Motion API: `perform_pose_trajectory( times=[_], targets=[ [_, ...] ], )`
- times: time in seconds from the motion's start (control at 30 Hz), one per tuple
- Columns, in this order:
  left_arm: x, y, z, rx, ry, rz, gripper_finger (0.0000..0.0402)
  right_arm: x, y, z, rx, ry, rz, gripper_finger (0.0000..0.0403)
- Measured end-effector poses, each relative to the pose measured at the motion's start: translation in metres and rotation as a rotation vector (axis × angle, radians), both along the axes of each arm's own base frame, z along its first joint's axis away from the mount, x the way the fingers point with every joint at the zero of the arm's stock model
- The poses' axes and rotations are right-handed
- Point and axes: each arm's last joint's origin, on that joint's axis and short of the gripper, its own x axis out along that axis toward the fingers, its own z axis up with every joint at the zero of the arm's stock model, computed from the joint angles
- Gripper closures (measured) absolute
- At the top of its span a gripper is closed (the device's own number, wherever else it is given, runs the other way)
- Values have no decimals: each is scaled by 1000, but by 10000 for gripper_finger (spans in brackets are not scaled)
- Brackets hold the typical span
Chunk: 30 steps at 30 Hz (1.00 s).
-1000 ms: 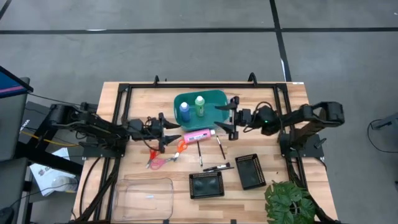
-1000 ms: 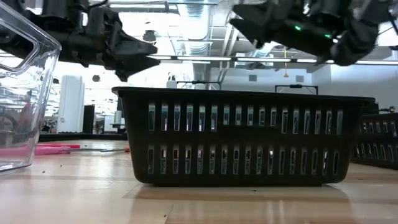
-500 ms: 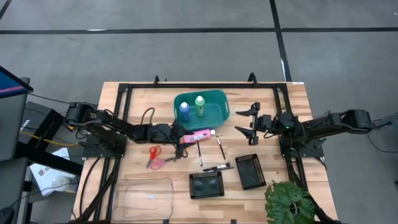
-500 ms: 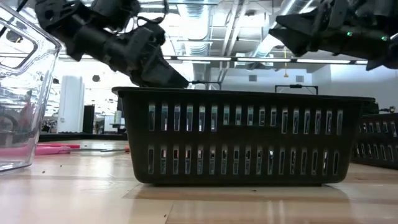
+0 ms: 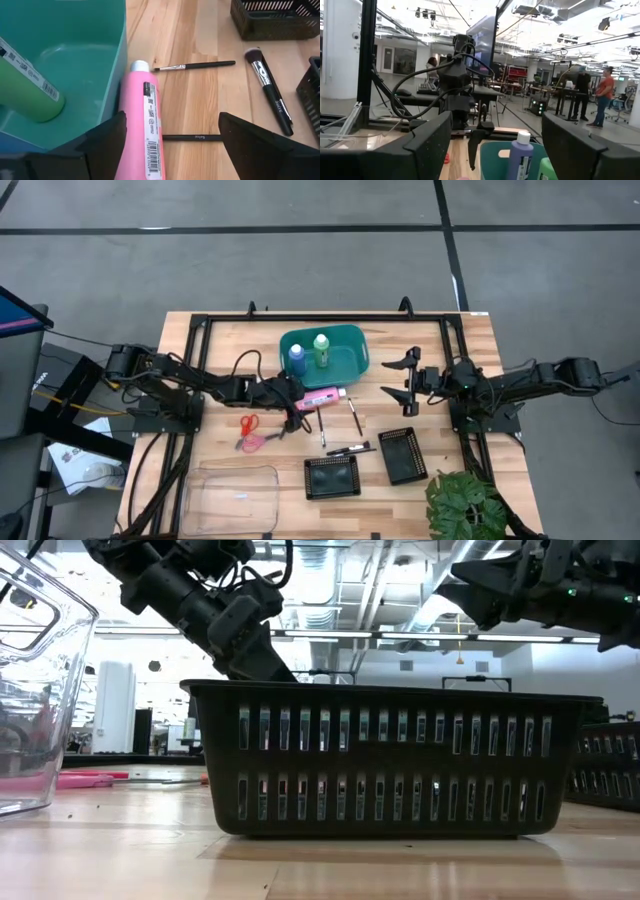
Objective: Pick & Place Paint Supplies
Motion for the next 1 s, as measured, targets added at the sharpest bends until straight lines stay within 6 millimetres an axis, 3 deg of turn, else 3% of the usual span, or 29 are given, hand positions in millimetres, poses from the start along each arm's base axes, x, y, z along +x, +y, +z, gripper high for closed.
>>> perform_pose_trajectory(
  times=[0.37, 0.57, 0.8, 1.0],
  targets=[
    [0, -23, -7, -49, 17, -61, 100, 0, -1, 0, 8, -2, -32, 117],
    [17, -22, -27, -10, 91, -11, 100, 0, -1, 0, 8, -2, -33, 117],
    [32, -21, -33, 79, 146, 16, 100, 0, -1, 0, 8, 1, -31, 117],
    [32, -21, -34, 120, 173, 46, 101, 0, -1, -1, 9, 9, -31, 117]
  ],
)
